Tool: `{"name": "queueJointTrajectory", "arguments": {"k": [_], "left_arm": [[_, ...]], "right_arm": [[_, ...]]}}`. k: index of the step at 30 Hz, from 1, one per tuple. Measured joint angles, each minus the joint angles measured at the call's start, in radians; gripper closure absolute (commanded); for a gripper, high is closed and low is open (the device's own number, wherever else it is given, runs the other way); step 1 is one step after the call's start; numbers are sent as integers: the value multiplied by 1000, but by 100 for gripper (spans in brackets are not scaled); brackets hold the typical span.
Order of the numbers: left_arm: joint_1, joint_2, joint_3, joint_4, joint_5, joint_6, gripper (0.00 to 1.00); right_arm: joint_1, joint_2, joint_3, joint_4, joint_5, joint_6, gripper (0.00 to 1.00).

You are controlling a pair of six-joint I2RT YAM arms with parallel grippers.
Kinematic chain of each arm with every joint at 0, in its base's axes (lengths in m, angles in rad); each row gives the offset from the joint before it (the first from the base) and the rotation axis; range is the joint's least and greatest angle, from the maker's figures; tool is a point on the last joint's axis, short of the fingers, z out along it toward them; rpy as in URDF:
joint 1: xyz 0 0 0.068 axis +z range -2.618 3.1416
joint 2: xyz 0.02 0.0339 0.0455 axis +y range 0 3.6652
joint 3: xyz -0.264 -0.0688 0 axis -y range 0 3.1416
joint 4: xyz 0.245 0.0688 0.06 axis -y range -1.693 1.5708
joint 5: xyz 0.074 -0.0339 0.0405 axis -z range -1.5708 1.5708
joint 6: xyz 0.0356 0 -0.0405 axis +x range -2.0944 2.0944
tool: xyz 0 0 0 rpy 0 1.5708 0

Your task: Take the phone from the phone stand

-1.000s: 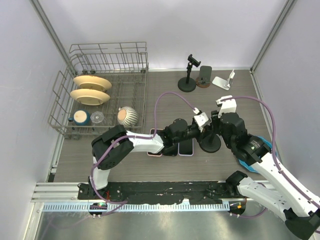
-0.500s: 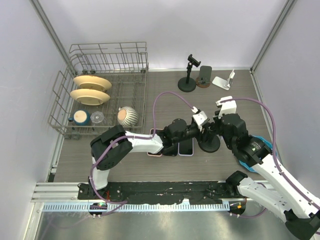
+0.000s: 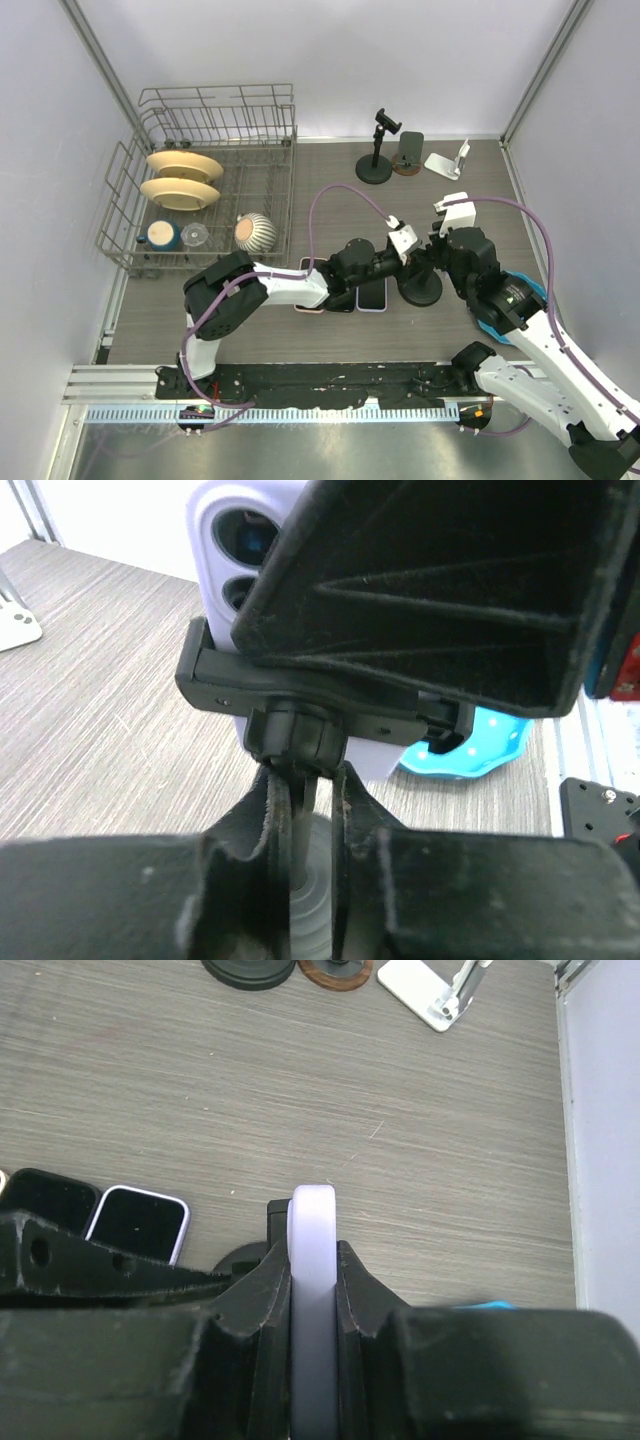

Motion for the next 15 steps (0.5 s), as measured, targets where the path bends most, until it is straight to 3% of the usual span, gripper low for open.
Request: {"name": "queueJointTrajectory", "arguments": {"k": [5,15], "left_arm": [[0,14,5,9,4,12,100],[-27,15,35,-42,-135,-34,100]], "right_arm": [[-5,2,5,-16,0,-26,99],[-13,37,39,-40,18,-26,99]]}}
